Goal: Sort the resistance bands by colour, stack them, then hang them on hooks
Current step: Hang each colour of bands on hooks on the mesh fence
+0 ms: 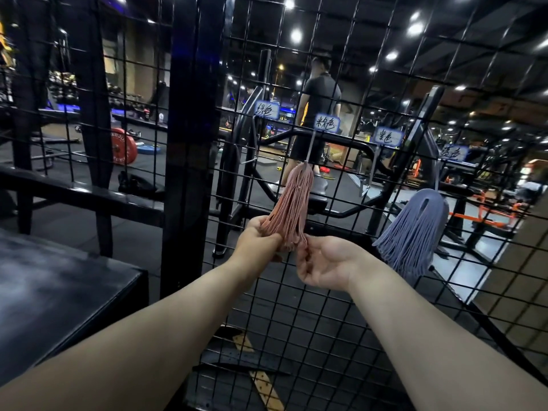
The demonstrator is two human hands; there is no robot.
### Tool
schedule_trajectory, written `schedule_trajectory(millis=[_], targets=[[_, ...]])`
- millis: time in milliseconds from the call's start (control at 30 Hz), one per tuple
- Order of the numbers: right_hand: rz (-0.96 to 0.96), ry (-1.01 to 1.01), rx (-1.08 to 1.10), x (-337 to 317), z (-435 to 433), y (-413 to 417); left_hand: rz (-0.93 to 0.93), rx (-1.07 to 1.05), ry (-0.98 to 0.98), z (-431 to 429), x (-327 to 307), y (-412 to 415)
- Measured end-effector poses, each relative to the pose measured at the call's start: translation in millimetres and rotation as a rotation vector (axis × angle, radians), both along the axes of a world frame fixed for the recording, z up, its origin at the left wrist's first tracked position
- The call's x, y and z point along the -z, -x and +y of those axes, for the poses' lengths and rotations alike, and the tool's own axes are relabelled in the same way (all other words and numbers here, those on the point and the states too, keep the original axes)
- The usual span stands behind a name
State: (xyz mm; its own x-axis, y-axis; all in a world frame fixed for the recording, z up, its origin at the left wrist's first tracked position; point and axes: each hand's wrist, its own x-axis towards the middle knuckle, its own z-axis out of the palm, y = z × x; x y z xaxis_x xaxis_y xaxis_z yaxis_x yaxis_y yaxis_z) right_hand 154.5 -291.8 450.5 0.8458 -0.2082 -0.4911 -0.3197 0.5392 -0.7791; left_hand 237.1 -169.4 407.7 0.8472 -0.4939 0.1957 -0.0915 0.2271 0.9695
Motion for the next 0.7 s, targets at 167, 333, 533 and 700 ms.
schedule_trajectory(millis=[167, 333, 533, 700], targets=[[-0.021, -0.085, -0.004, 4, 0, 0, 0.021, 0.010, -0.002, 3, -1, 4], [-0.030, -0.120, 0.041, 9, 1, -3, 0.016, 0.008, 0.006, 5, -2, 4], [-0.030, 0.034, 0.137, 6, 11, -5, -0.001, -0.027, -0.144, 4, 0, 1], [0.034, 0.872, 0.548, 10, 26, -14, -0.510, -0.469, -0.553, 7, 7, 2]])
